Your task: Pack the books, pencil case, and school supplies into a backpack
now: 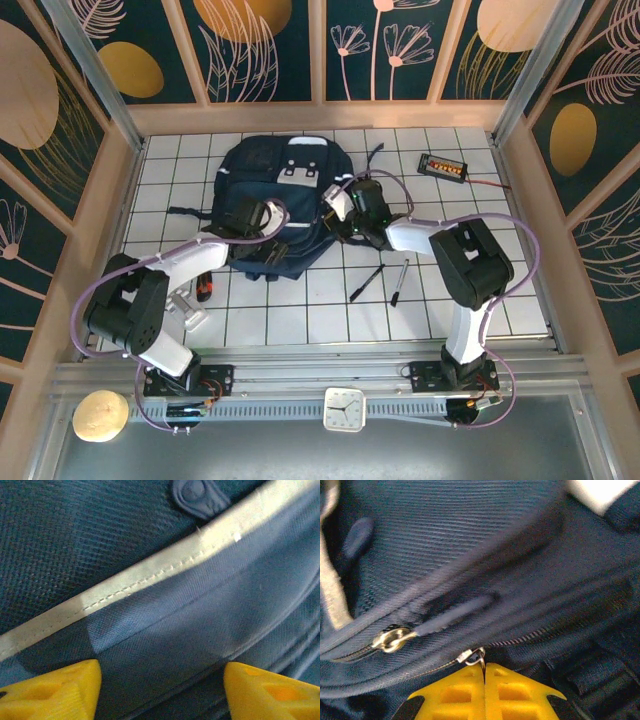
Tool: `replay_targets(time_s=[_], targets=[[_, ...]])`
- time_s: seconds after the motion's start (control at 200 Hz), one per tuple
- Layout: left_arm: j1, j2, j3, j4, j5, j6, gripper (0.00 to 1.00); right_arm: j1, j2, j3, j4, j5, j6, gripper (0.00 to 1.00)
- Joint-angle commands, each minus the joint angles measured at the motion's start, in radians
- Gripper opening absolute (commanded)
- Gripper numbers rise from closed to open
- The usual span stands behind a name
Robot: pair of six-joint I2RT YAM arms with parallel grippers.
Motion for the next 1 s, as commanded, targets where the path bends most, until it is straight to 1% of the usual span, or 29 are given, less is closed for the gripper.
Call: replay_targets(time_s=[0.0,0.145,0.215,0.295,0.345,0.415,0.44,0.475,0.525,0.545,0.58,0.626,0.721,0.841,0.996], targets=[[-0.002,0.055,-0.060,-0.137,-0.032,0.028,0.61,-0.079,0.033,0.075,0.024,0.187,-0.002,0.00],[-0.004,0.079,-0.056,-0.130,-0.027,0.031,0.59,-0.129,0.065,0.154,0.017,0.163,0.000,0.00],[-0.005,0.092,-0.053,-0.132,-0.030,0.034,0.59,-0.140,0.077,0.183,0.023,0.174,-0.005,0.00],[-0.006,0.094,-0.055,-0.124,-0.021,0.027,0.59,-0.156,0.095,0.224,0.000,0.140,-0.004,0.00],[-0.007,0.093,-0.056,-0.126,-0.021,0.027,0.59,-0.162,0.094,0.233,-0.021,0.073,-0.010,0.00],[-0.005,0.090,-0.049,-0.133,-0.027,0.029,0.59,-0.169,0.057,0.190,-0.036,-0.127,-0.036,0.00],[-0.006,0.089,-0.046,-0.135,-0.027,0.030,0.59,-0.167,0.036,0.161,-0.034,-0.188,-0.052,0.05],[-0.006,0.090,-0.045,-0.134,-0.028,0.031,0.59,-0.162,0.008,0.117,-0.019,-0.260,-0.079,0.18],[-0.005,0.095,-0.045,-0.133,-0.026,0.031,0.59,-0.152,-0.021,0.053,0.005,-0.307,-0.116,0.35],[-0.006,0.097,-0.046,-0.133,-0.024,0.031,0.58,-0.148,-0.025,0.039,0.004,-0.321,-0.136,0.39],[-0.006,0.099,-0.049,-0.129,-0.023,0.029,0.58,-0.140,-0.026,0.029,-0.007,-0.335,-0.171,0.42],[-0.006,0.100,-0.051,-0.126,-0.021,0.028,0.58,-0.126,-0.018,0.028,-0.030,-0.336,-0.219,0.44],[-0.005,0.103,-0.052,-0.126,-0.021,0.028,0.58,-0.090,0.014,0.031,-0.045,-0.278,-0.296,0.45],[-0.005,0.103,-0.053,-0.127,-0.021,0.029,0.58,-0.065,0.055,0.040,0.023,-0.216,-0.293,0.46],[-0.005,0.096,-0.060,-0.127,-0.027,0.029,0.58,-0.032,0.105,0.089,0.000,-0.151,-0.318,0.46]])
